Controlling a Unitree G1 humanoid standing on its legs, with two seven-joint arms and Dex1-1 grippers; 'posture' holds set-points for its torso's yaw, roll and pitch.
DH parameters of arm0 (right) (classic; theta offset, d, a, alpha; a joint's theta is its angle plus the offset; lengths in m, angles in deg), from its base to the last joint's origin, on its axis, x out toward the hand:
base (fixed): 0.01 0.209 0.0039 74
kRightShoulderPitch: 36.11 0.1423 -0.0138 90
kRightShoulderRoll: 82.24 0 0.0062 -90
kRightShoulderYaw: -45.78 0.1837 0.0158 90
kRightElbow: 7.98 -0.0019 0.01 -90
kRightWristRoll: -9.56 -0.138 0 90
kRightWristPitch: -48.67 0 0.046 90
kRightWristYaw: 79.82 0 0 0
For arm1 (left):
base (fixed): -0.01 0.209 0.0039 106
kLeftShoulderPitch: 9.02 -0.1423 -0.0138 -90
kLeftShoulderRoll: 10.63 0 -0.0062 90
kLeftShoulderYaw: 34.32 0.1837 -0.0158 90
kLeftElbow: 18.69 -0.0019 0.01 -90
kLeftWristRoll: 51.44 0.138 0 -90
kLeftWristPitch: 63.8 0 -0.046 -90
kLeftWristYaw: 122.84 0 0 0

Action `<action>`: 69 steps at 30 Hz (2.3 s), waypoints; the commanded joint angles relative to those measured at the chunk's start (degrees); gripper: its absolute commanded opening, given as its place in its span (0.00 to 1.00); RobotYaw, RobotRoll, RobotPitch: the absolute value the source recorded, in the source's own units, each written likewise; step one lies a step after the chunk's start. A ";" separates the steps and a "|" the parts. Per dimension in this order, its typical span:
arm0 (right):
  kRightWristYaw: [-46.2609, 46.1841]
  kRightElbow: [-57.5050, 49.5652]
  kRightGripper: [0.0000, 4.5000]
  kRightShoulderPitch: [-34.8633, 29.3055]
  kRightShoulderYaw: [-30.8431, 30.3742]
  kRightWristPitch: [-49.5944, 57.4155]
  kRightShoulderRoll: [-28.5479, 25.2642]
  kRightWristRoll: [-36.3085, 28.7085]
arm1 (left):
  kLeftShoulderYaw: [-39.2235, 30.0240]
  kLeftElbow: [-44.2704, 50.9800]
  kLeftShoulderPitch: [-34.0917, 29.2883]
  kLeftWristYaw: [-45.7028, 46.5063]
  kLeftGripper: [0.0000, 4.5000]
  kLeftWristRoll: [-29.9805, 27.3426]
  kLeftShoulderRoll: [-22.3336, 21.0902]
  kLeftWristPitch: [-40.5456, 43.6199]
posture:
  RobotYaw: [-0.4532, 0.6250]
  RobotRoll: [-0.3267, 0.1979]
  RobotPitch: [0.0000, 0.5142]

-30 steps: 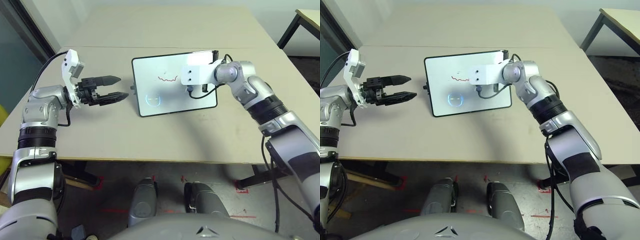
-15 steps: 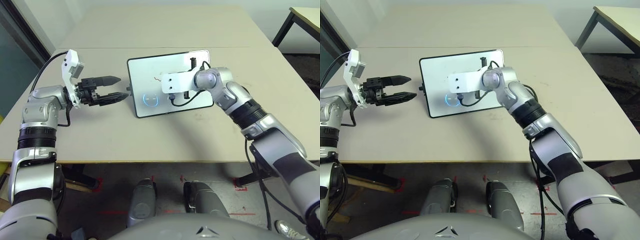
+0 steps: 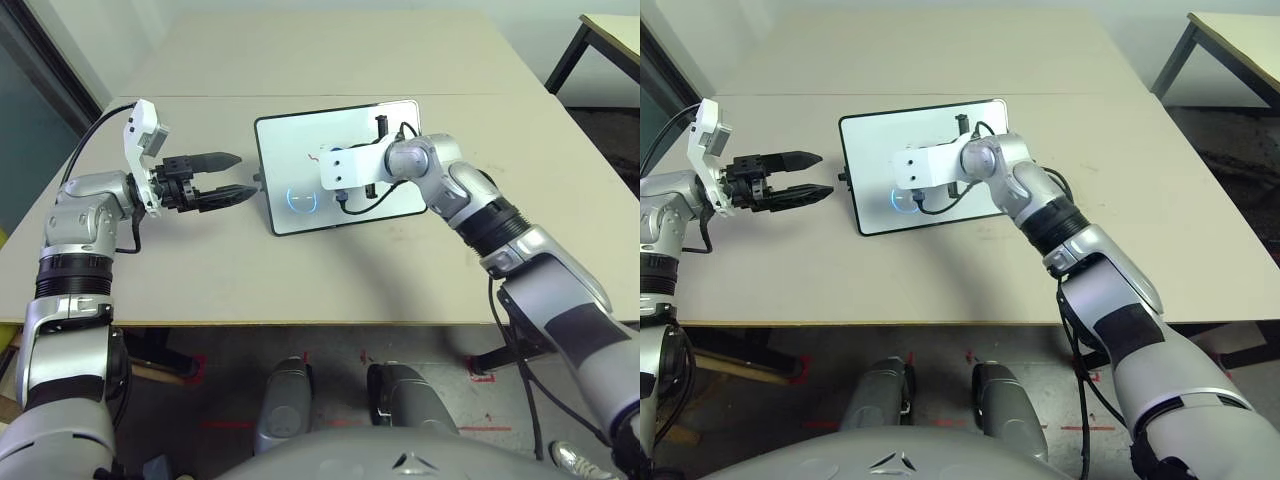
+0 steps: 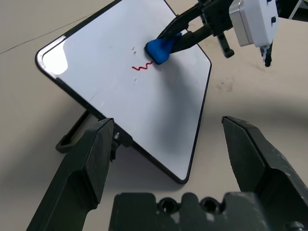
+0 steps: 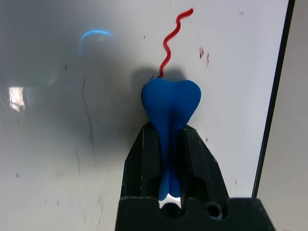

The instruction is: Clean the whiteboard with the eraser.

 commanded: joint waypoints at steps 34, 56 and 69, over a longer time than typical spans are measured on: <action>-1.62 6.36 0.07 4.56 -1.63 0.07 7.93 0.12 | -0.58 1.23 -1.12 0.12 1.00 0.22 -0.54 0.65 | 0.72 0.62 0.13; -3.58 11.06 0.07 6.49 -1.92 -1.61 10.34 0.36 | -0.96 3.13 -2.08 1.09 1.00 -0.28 -0.45 1.56 | 0.73 0.62 0.12; -2.93 8.25 0.07 4.92 -0.48 0.01 4.15 -0.14 | 0.25 0.55 0.05 0.64 1.00 0.54 0.76 0.34 | 0.69 0.62 0.12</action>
